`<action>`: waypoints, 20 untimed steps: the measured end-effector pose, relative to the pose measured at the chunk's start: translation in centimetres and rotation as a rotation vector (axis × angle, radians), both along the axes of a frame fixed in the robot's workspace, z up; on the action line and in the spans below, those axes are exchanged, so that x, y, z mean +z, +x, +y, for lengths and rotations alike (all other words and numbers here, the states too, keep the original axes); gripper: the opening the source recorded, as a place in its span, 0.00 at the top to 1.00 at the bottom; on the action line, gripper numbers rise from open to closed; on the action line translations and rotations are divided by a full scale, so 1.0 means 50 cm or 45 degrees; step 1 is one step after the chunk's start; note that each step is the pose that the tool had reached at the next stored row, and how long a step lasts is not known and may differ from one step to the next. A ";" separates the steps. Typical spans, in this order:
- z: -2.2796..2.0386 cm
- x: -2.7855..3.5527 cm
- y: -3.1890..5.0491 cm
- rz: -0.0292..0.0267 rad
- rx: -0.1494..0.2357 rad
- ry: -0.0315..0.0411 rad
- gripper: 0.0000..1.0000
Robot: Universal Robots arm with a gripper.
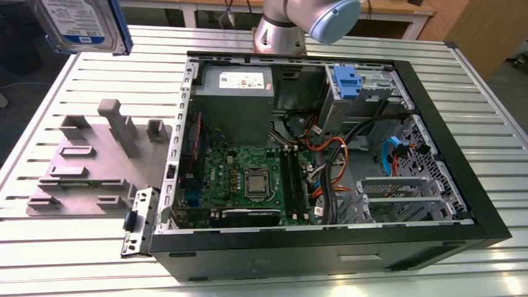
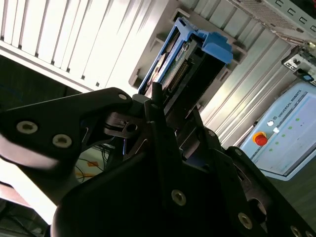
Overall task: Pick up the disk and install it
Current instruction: 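Pick up the disk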
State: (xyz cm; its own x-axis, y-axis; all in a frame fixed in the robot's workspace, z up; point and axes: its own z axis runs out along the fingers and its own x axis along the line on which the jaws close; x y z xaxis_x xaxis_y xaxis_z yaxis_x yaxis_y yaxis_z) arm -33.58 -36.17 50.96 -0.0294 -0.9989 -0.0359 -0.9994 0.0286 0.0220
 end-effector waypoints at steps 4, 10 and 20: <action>0.0000 0.000 0.029 -0.0001 0.000 0.0001 0.65; 0.0000 0.000 0.069 0.0000 0.000 0.0001 0.65; -0.0001 0.000 0.133 -0.0001 0.000 0.0001 0.65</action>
State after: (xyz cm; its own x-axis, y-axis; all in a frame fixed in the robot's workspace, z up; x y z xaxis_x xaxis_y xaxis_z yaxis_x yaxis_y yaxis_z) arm -26.91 -36.17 50.93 -0.0293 -0.9989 -0.0360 -0.9994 0.0286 0.0219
